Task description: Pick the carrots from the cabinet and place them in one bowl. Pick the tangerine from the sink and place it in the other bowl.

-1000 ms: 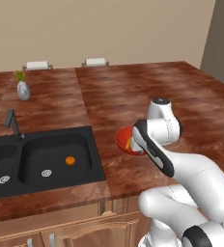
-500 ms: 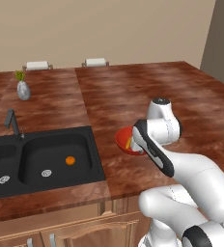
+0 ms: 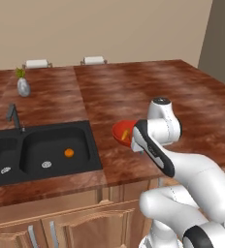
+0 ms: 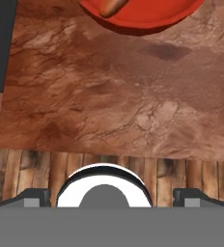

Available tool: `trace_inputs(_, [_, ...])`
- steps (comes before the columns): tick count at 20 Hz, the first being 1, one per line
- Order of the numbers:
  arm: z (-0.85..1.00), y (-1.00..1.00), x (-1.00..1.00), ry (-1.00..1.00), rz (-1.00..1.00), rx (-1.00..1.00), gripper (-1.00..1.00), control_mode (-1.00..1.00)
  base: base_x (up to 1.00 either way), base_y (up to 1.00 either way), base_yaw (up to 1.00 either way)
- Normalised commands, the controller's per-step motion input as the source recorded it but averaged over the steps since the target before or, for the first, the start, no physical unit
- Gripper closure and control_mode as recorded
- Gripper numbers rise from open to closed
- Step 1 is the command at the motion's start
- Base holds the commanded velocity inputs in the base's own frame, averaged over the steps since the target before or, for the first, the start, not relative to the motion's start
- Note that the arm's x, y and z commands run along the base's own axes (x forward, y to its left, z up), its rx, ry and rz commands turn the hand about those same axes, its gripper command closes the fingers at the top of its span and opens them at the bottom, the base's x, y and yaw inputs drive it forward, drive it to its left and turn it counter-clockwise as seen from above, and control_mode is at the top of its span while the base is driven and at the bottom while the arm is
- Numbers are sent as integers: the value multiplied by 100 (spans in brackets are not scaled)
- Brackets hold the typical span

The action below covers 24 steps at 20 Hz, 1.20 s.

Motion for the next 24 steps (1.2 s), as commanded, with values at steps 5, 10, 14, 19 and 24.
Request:
trace_inputs(5, [0, 0, 0, 0, 0, 0, -100, 100, -11, 39, -8])
trace_inputs(10, [0, 0, 0, 0, 0, 0, -100, 100, -2, 62, -7])
trace_inputs(14, [0, 0, 0, 0, 0, 0, -100, 100, -1, 66, -1])
trace_inputs(19, [0, 0, 0, 0, 0, 0, -100, 100, 0, 68, 0])
trace_inputs(24, [0, 0, 0, 0, 0, 0, -100, 100, 0, 61, 0])
